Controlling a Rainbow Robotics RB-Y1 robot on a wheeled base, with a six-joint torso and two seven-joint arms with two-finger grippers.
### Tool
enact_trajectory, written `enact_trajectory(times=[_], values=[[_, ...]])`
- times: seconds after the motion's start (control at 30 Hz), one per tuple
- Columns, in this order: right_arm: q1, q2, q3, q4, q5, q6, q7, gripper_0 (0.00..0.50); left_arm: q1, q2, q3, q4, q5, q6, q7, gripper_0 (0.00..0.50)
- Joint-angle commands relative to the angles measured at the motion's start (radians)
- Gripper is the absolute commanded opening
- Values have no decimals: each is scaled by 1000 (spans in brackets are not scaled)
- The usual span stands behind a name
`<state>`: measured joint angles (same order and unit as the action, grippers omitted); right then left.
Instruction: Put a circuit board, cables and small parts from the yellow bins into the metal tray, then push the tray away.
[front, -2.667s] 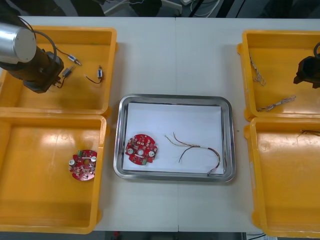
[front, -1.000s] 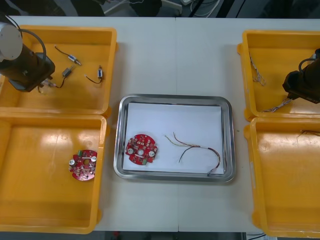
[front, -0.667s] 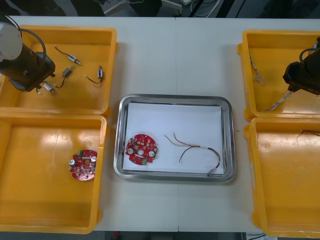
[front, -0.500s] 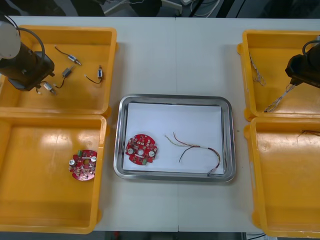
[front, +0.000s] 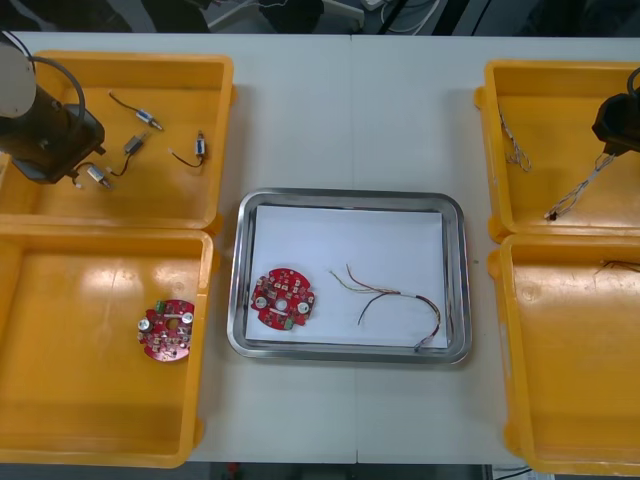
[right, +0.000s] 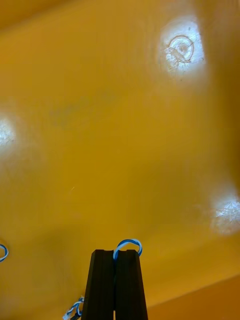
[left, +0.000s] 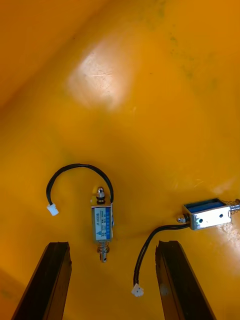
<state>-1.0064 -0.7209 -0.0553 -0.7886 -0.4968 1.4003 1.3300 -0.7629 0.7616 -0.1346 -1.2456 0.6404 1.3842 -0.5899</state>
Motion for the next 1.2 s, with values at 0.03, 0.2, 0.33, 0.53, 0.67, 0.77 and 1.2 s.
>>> enact_trajectory(times=[0.03,0.2,0.33,0.53,0.67,0.77,1.2], values=[[-98,-45,-14,75,18,-53,67,0,5,48,21,12,4,-1,-5,500],[-98,-43,-14,101,20,-109,84,0,5,47,-13,35,4,-39,-8,500],[-98,-45,-14,120,20,-147,97,0,5,42,-34,48,4,-62,-8,500],[-98,-45,-15,140,24,-195,113,0,5,33,-59,74,4,-105,-10,500],[-98,-45,-18,146,20,-195,118,0,5,30,-85,92,2,-131,-10,500],[-98,-43,-23,153,14,-195,121,0,5,22,-92,109,-1,-148,-13,500],[-98,-45,-21,155,18,-192,156,500,11,16,-138,126,-5,-185,-11,500]])
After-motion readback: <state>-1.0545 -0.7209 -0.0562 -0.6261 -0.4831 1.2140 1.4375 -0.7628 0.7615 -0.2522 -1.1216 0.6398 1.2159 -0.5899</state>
